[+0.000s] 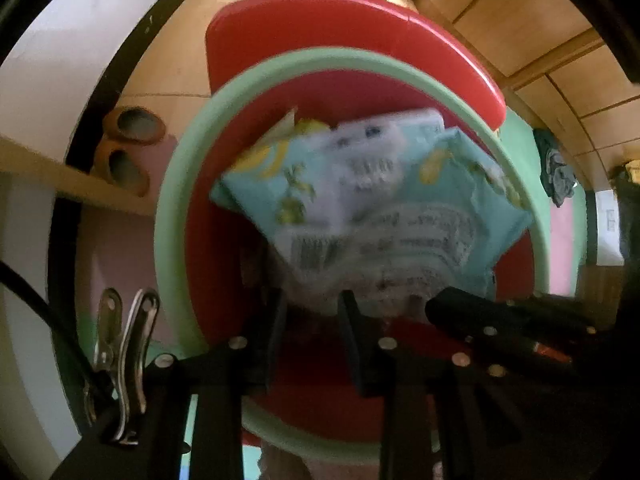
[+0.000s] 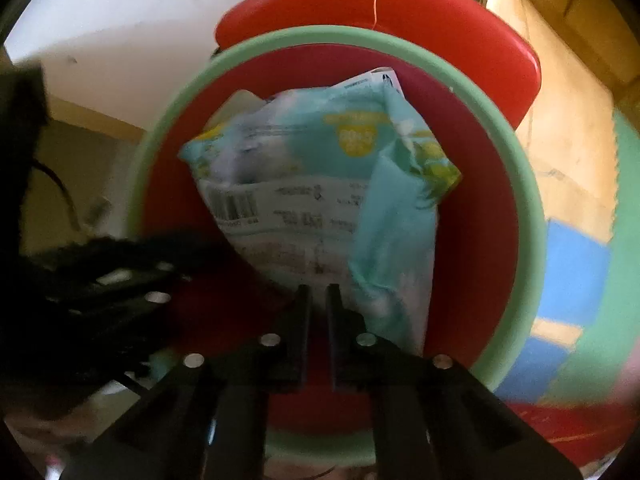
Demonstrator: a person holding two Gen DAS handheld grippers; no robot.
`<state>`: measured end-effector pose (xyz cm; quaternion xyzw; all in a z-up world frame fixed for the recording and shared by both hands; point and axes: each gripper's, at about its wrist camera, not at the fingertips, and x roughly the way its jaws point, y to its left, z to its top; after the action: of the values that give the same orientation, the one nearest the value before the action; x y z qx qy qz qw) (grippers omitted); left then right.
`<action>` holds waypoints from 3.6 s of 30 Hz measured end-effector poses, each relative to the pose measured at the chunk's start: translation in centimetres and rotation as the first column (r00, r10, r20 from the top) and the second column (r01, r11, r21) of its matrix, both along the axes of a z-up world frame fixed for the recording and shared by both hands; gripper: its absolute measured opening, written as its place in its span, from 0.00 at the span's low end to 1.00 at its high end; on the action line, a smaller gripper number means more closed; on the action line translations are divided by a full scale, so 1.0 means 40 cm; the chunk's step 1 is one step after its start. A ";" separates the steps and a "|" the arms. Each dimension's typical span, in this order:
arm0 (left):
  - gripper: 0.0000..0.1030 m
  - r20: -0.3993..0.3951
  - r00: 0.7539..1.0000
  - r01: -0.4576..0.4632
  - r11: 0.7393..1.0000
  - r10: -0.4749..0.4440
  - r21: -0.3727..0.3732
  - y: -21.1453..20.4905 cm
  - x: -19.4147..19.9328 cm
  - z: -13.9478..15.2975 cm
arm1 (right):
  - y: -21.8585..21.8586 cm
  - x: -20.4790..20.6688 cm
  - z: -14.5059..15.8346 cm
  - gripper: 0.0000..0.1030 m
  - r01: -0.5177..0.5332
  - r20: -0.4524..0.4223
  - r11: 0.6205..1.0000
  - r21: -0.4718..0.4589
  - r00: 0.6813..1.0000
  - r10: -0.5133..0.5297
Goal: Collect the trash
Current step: 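Lower both grippers into the red bucket and open them to drop the package, then move both tools back over the pink paper and white plastic piece, then close the left gripper on the pink paper while the right closes on the white plastic piece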
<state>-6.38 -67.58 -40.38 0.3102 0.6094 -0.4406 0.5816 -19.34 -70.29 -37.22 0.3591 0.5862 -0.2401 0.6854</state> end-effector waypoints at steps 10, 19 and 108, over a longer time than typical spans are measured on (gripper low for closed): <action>0.29 -0.043 0.996 -0.081 0.996 0.079 -0.032 0.009 0.026 0.080 | 0.002 -0.031 0.081 0.19 -0.015 0.051 0.999 -0.041 0.999 0.017; 0.30 -0.043 0.996 -0.084 0.985 0.078 -0.154 0.081 -0.005 0.280 | 0.047 -0.062 0.250 0.31 -0.019 0.079 0.978 -0.207 0.996 0.036; 0.71 0.140 0.223 -0.914 0.257 0.965 -0.314 1.815 0.435 0.864 | 1.333 0.780 0.879 0.41 -0.799 0.384 0.471 -0.373 0.329 0.863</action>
<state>11.03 5.03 -5.81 -0.1067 0.5354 0.0062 0.8378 11.85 -16.99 -2.08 0.0181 0.4592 0.2191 0.8607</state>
